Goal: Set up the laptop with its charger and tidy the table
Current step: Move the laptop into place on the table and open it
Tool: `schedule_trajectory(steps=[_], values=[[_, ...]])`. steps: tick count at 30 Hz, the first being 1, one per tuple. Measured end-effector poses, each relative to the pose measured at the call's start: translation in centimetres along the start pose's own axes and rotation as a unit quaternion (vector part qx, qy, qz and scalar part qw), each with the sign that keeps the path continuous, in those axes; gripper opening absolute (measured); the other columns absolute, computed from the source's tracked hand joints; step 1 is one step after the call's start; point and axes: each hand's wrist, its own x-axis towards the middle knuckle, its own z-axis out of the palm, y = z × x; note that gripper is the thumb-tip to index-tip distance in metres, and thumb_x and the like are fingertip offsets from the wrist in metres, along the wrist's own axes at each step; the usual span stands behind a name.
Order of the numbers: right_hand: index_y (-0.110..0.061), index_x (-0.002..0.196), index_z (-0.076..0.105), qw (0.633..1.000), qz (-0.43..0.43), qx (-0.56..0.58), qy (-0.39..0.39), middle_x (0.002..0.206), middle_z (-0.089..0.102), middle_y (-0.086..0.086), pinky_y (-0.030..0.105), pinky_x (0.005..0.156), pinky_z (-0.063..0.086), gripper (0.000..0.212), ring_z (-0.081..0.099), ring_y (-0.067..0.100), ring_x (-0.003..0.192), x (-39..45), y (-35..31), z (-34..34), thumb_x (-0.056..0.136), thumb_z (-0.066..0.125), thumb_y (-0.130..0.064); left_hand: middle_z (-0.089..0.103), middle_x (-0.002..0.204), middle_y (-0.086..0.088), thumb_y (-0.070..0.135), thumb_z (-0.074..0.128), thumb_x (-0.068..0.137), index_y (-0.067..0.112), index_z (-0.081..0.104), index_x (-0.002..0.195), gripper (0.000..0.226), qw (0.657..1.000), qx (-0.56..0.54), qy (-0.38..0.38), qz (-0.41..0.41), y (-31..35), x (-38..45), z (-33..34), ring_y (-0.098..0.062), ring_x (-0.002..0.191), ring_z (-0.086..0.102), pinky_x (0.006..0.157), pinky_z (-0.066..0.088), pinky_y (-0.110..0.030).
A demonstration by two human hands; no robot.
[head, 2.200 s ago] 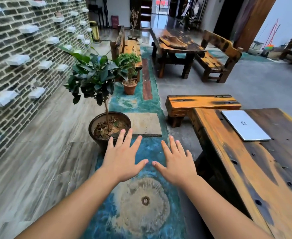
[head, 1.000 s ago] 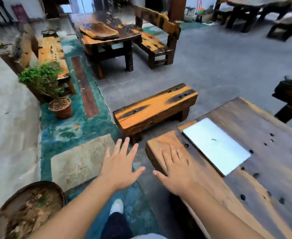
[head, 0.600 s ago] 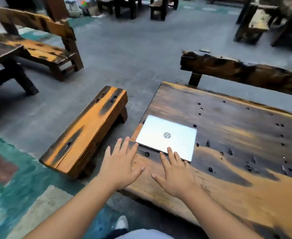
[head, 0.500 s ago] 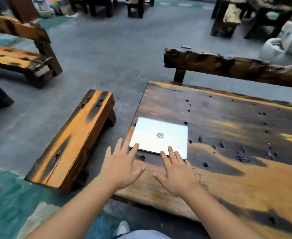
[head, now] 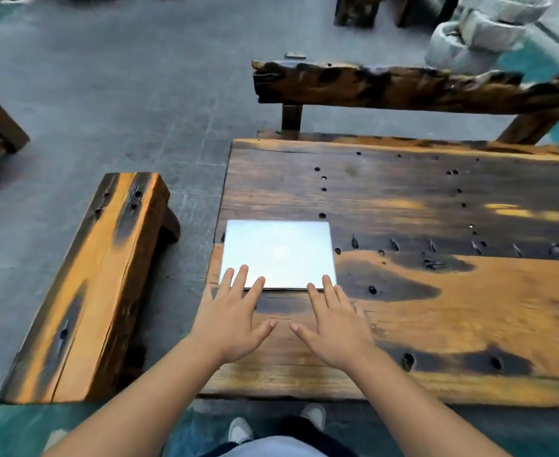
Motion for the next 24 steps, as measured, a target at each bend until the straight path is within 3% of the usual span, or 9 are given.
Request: schedule_trajectory(steps=[12, 19, 24], values=[[-0.035, 0.155, -0.005, 0.999, -0.026, 0.017, -0.038, 0.163, -0.019, -0.002, 0.053, 0.118, 0.011, 0.090, -0.007, 0.023, 0.152, 5.0, 2.6, 0.3, 0.082, 0.020, -0.081, -0.004, 0.165, -0.004, 0.081, 0.010, 0.079, 0.035, 0.002, 0.154, 0.088, 0.998, -0.019, -0.026, -0.052, 0.6, 3.1, 1.3, -0.027, 0.151, -0.007, 0.116, 0.011, -0.055], [-0.035, 0.155, -0.006, 0.998, -0.002, 0.007, -0.061, 0.163, -0.020, -0.002, 0.054, 0.118, 0.012, 0.090, -0.007, 0.023, 0.152, 8.9, 2.9, -0.2, 0.084, 0.024, -0.080, 0.000, 0.165, -0.004, 0.080, 0.013, 0.080, 0.033, 0.003, 0.155, 0.089, 0.998, -0.034, -0.028, -0.034, -0.3, 7.4, 1.0, -0.028, 0.151, -0.002, 0.118, 0.012, -0.052], [-0.034, 0.155, -0.004, 0.997, 0.031, 0.016, -0.073, 0.164, -0.019, -0.001, 0.055, 0.118, 0.012, 0.089, -0.005, 0.024, 0.152, 12.3, 3.4, -1.1, 0.085, 0.028, -0.078, 0.001, 0.165, -0.007, 0.078, 0.014, 0.083, 0.031, 0.004, 0.156, 0.087, 0.998, -0.025, -0.049, -0.025, -1.5, 11.1, 0.9, -0.030, 0.151, 0.000, 0.119, 0.000, -0.054]])
